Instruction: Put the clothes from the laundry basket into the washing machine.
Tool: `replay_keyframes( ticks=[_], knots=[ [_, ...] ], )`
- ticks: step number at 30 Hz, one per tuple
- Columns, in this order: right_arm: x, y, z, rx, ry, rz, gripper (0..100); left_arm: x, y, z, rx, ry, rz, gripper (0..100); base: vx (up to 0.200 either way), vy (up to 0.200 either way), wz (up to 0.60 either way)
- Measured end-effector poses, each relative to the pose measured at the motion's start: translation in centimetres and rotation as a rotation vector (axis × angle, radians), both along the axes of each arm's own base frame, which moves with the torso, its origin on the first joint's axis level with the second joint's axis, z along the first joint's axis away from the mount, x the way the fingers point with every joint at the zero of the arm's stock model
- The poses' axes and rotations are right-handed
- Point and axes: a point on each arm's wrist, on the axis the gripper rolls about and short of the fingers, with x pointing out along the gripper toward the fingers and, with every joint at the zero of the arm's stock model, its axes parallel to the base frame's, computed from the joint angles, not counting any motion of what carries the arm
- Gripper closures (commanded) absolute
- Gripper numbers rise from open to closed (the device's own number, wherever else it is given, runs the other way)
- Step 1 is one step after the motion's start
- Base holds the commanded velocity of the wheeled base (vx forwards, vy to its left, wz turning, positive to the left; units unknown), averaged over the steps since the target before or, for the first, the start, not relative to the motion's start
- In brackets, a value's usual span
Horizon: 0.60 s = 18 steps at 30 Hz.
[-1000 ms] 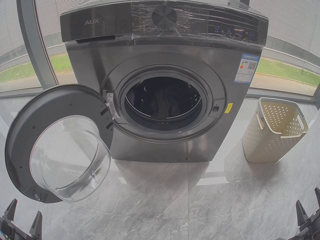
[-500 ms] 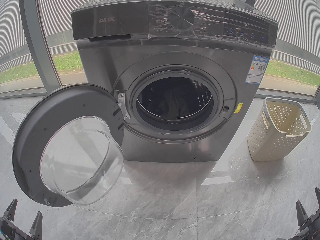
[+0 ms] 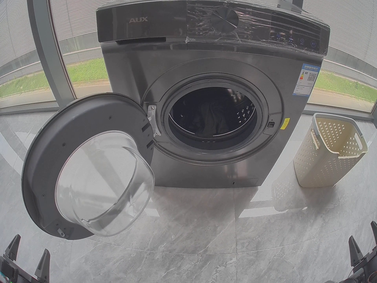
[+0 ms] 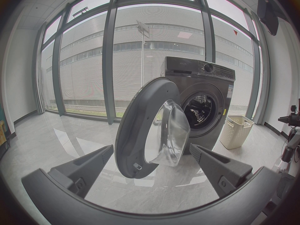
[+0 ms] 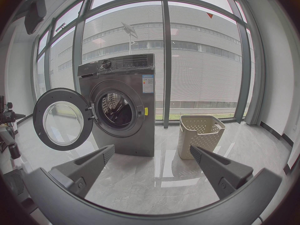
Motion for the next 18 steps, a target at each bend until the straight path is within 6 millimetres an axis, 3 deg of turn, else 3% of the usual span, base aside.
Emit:
replay_keyframes(
  ticks=[3, 11, 18],
  knots=[
    [0.00, 0.00, 0.00, 0.000, 0.000, 0.000, 0, 0.00, 0.00, 0.00, 0.000, 0.000, -0.001, 0, 0.000, 0.000, 0.00],
    [0.00, 0.00, 0.01, 0.000, 0.000, 0.000, 0, 0.00, 0.00, 0.00, -0.001, 0.000, -0.001, 0, 0.000, 0.200, 0.00],
    [0.00, 0.00, 0.00, 0.000, 0.000, 0.000, 0, 0.00, 0.01, -0.01, 0.017, 0.001, 0.006, 0, 0.000, 0.000, 0.00]
  ],
)
